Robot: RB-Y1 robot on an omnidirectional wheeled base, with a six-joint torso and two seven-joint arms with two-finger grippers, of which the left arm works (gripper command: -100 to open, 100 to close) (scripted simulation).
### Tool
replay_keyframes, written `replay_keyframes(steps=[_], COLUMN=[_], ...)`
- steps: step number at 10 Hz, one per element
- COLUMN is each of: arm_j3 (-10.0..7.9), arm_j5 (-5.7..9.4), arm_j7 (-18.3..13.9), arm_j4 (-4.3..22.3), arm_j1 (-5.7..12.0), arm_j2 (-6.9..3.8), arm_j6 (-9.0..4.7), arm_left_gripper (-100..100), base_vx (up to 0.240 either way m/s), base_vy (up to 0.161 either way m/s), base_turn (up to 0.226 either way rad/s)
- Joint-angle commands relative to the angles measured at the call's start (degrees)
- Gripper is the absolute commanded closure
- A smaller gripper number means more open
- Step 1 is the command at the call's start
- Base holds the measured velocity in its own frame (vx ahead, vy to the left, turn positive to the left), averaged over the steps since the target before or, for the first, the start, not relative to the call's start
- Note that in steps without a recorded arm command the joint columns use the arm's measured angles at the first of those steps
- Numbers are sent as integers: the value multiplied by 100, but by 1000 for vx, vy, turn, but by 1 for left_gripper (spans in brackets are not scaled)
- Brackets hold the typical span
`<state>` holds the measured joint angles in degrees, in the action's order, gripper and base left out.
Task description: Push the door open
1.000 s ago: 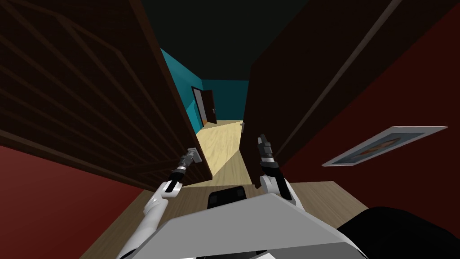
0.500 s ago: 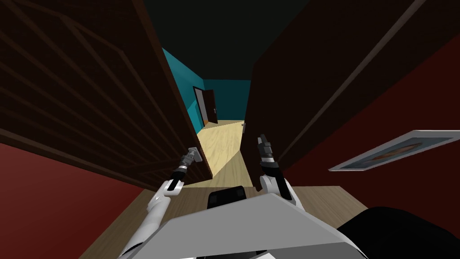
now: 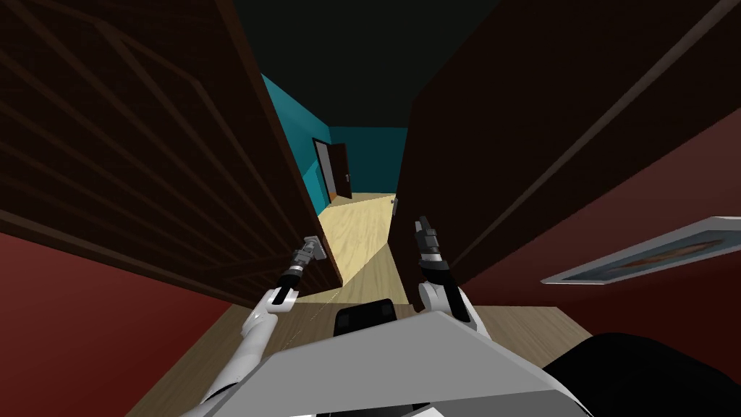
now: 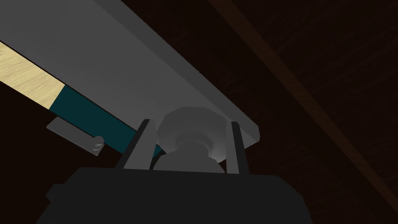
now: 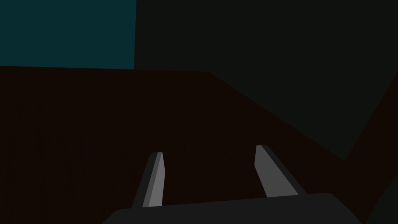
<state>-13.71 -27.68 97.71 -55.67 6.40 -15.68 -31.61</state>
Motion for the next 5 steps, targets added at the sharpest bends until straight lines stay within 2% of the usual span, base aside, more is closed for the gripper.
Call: replay_keyframes(steps=[1,2,3,4,5], arm_j3=[-48,-52,-52,-56,-56], arm_j5=[47,96,96,146,146], arm_j7=[-226,-417,-456,-671,-690], arm_j4=[-26,28,28,85,85], arm_j1=[63,114,114,166,166], arm_j2=[-45,-28,-28,-9,-9], arm_j6=[5,11,11,16,16], arm_left_gripper=[100,100,100,100,100], base_vx=[52,47,41,42,39], base_vy=[-17,-14,-11,-11,-16], base_turn=[28,30,17,43,32])
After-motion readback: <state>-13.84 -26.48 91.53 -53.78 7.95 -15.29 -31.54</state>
